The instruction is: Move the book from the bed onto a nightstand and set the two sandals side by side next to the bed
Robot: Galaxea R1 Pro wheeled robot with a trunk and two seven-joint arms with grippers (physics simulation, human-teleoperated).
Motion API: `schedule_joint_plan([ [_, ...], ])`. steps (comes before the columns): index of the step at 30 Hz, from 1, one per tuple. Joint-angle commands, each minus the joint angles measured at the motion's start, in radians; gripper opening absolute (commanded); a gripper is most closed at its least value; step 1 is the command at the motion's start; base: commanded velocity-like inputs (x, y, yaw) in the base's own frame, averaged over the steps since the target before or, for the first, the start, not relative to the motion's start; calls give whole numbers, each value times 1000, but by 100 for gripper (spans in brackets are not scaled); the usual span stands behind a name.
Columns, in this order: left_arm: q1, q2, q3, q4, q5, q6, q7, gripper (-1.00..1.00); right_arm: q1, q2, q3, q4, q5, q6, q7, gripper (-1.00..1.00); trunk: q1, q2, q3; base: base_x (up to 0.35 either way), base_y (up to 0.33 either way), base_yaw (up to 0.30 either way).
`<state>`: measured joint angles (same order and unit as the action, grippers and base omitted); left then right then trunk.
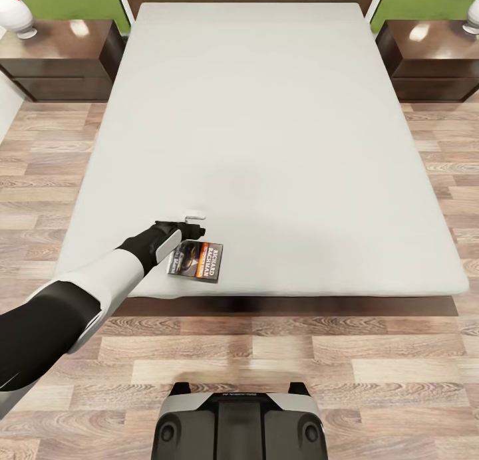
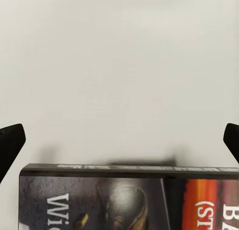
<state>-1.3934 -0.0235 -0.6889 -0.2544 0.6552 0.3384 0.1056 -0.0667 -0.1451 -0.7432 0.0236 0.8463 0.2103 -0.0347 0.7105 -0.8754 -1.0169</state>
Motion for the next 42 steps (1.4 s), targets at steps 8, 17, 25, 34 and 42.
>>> schedule_joint_plan([
  [8,0,1,-8,-2,11,4,8,100,-1,-1,-8,1,10,1,-4,100,16,-29,-13,0,0,0],
  [17,-1,-1,-8,-3,11,4,7,100,-1,-1,-8,1,10,1,-4,100,16,-29,-13,0,0,0],
  [25,0,-1,-8,-3,11,3,8,100,-1,-2,-8,1,10,1,-4,100,16,-29,-13,0,0,0],
  [34,0,-2,-8,-3,11,3,7,100,-1,-2,-8,1,10,1,-4,100,16,-29,-13,-66,17,0],
  [42,0,-2,-15,-3,11,-6,7,100,-1,-2,-8,1,10,1,-4,100,16,-29,-13,-67,27,0],
])
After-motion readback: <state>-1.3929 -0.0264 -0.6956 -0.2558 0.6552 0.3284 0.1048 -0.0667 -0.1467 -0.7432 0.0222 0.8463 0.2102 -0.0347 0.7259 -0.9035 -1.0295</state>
